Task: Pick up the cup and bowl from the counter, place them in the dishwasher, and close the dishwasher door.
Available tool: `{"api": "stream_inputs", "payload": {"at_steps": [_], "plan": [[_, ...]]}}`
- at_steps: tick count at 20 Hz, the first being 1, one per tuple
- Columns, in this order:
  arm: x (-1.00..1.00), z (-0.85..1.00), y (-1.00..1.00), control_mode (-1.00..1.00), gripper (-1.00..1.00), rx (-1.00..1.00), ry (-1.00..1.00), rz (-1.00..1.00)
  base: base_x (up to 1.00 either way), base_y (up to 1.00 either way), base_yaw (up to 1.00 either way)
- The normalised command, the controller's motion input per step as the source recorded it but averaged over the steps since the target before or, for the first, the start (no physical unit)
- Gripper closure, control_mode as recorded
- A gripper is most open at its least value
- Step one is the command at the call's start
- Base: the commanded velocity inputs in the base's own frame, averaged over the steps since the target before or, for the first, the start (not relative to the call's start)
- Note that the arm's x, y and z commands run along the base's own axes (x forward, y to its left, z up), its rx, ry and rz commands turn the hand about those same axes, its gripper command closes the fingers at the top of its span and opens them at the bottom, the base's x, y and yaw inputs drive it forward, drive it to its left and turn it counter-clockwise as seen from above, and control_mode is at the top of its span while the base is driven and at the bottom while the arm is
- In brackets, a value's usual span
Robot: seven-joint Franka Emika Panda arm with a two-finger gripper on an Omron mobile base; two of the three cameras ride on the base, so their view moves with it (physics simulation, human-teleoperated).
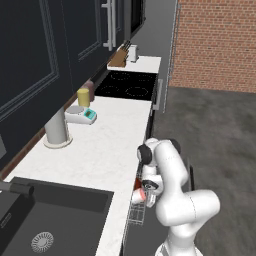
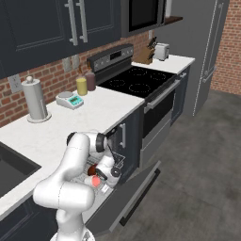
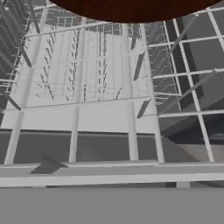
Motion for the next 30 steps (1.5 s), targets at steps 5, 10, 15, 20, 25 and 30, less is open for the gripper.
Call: {"api": "stream_inputs", "payload": {"at_steps": [5,10,15,20,25,30], "plan": [[0.45,-0.04,0.77,-1.00,-1.00,0.00,-0.06,0.00,0.00,0.00,0.00],[0.30,0.19,0.71,-1.00,-1.00,0.00,-0.11,0.00,0.00,0.00,0.00],[0.08,0.54,0.34,-1.00,-1.00,0.00,-0.14,0.00,0.00,0.00,0.00],[-0.23,0.81,-0.35,-1.00,-1.00,-0.01,0.00,-0.02,0.00,0.00,0.00],[-0.27,0.73,-0.79,-1.00,-1.00,-0.06,0.00,-0.04,0.00,0.00,0.00],[-0.34,0.87,-1.00,-1.00,-1.00,-0.06,0.00,-0.01,0.00,0.00,0.00]]}}
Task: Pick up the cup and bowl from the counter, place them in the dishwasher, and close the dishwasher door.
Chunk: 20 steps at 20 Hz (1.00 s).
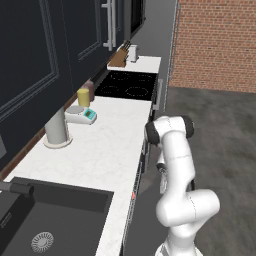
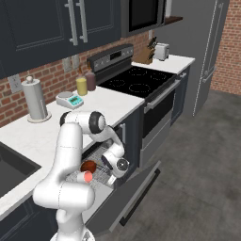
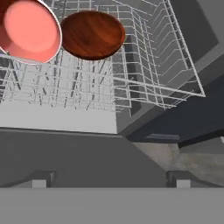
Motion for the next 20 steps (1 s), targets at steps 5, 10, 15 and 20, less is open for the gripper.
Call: {"api": "stream_inputs", "payload": {"at_steps": [5,10,15,20], "plan": [[-0.22,1.00,-0.87,-1.00,-1.00,-0.01,-0.01,0.00,0.00,0.00,0.00],[-0.18,1.00,-0.62,-1.00,-1.00,0.00,0.00,0.00,0.00,0.00,0.00],[-0.41,0.99,-0.63,-1.00,-1.00,0.00,0.00,0.00,0.00,0.00,0.00],[-0.91,0.39,-0.66,-1.00,-1.00,0.00,0.00,0.00,0.00,0.00,0.00]]}}
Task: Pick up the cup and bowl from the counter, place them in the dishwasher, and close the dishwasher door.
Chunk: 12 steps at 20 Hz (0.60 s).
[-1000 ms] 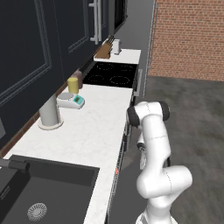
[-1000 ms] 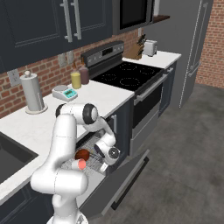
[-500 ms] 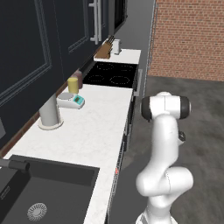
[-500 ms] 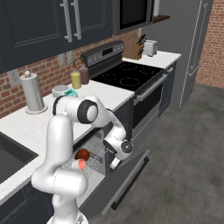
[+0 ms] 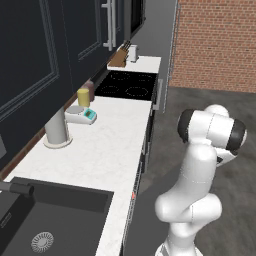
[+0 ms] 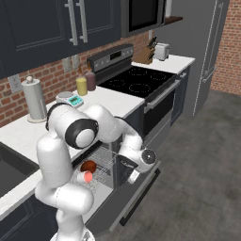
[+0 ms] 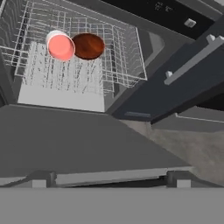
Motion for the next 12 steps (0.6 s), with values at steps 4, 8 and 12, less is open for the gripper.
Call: {"api": "stream_inputs", "payload": {"at_steps": [4,8,12], "plan": [[-1.00,0.01,-0.70,-1.00,-1.00,0.00,0.00,0.00,0.00,0.00,0.00],[-0.97,0.00,-0.88,-1.00,-1.00,0.00,0.00,0.00,0.00,0.00,0.00],[-0.64,-0.01,-1.00,-1.00,-1.00,0.02,0.00,0.00,0.00,0.00,0.00]]}}
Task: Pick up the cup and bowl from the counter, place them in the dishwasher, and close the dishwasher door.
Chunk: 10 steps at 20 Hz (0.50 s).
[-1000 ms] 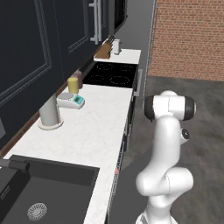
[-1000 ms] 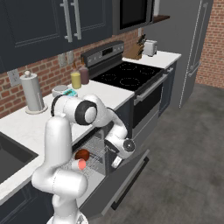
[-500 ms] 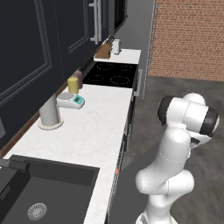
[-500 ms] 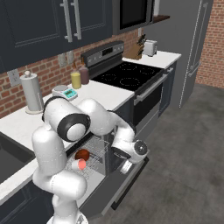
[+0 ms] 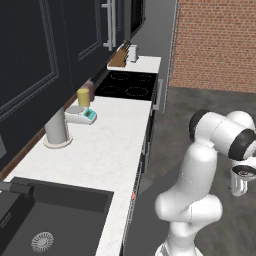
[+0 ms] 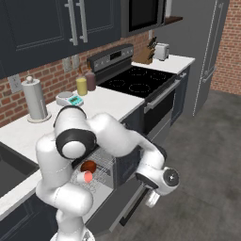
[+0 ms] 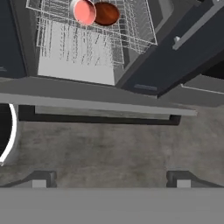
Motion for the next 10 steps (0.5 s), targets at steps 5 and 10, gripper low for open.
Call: {"api": "stream_inputs", "payload": {"at_steps": [5,10], "plan": [[-0.26,-0.21,-0.98,-1.00,-1.00,0.18,0.00,0.02,0.00,0.00,0.00],[-0.10,-0.56,-0.68,-1.00,-1.00,0.29,-0.02,0.08,0.00,0.00,0.00]]}}
